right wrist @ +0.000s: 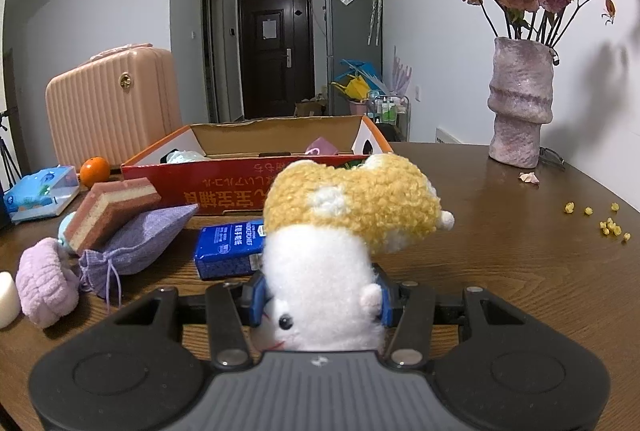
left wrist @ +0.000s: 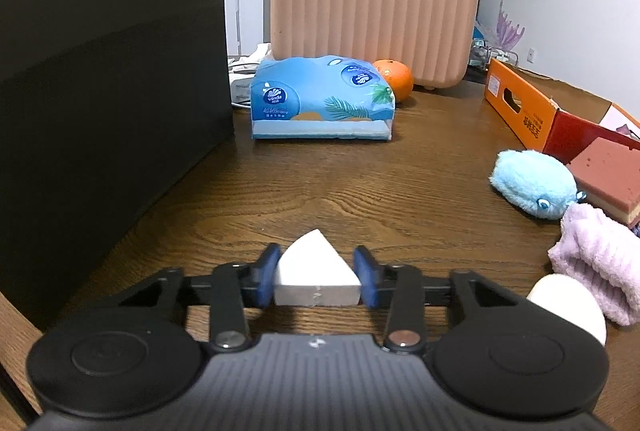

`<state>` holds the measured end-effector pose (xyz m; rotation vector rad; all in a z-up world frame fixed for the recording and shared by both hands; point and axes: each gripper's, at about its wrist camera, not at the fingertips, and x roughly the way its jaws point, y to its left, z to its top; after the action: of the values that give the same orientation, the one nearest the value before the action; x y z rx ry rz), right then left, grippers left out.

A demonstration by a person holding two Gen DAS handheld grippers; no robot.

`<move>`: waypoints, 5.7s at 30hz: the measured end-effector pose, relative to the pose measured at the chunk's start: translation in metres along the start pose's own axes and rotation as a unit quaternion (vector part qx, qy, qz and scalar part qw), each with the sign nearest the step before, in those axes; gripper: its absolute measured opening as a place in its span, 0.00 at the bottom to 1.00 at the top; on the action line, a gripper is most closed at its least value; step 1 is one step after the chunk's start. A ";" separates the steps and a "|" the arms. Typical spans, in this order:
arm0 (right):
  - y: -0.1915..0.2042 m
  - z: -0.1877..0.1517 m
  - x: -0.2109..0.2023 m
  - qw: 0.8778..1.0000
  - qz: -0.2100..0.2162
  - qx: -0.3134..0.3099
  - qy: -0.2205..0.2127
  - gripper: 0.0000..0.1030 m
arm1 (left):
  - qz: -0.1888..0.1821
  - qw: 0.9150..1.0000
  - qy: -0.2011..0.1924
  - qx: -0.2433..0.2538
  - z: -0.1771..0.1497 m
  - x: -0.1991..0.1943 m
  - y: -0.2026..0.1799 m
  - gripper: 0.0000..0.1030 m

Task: Organize soft objects
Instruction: 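Grasp the white triangle sponge with the left tool while the right tool holds the sheep, then carry the triangle sponge and plush sheep over the cardboard box with both tools, then open both tools to drop the sponge and sheep into the box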

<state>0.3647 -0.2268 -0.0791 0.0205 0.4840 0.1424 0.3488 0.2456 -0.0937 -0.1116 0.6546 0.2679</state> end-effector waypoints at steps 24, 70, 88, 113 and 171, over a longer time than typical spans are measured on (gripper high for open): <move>0.003 0.000 -0.008 1.000 0.016 -0.002 -0.014 0.48 | 0.016 0.997 -0.070 -0.005 -0.004 -0.036 -0.029 0.32; 0.016 -0.004 -0.043 0.995 0.087 -0.012 -0.045 0.48 | -0.099 0.987 -0.119 0.034 -0.042 -0.103 -0.210 0.32; 0.005 0.011 -0.029 0.995 0.070 -0.016 -0.068 0.48 | -0.130 0.979 -0.146 0.049 -0.013 -0.105 -0.258 0.32; 0.005 0.067 0.023 0.991 0.056 -0.015 -0.120 0.48 | -0.139 0.975 -0.176 0.001 0.056 -0.067 -0.286 0.32; 0.024 0.146 0.190 0.999 0.042 -0.026 -0.021 0.48 | -0.071 0.992 -0.095 -0.050 0.167 0.065 -0.315 0.32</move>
<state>0.5957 -0.1740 -0.0362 -0.0071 0.4369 0.2361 0.5847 -0.0118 0.0039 -0.2252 0.4417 0.1718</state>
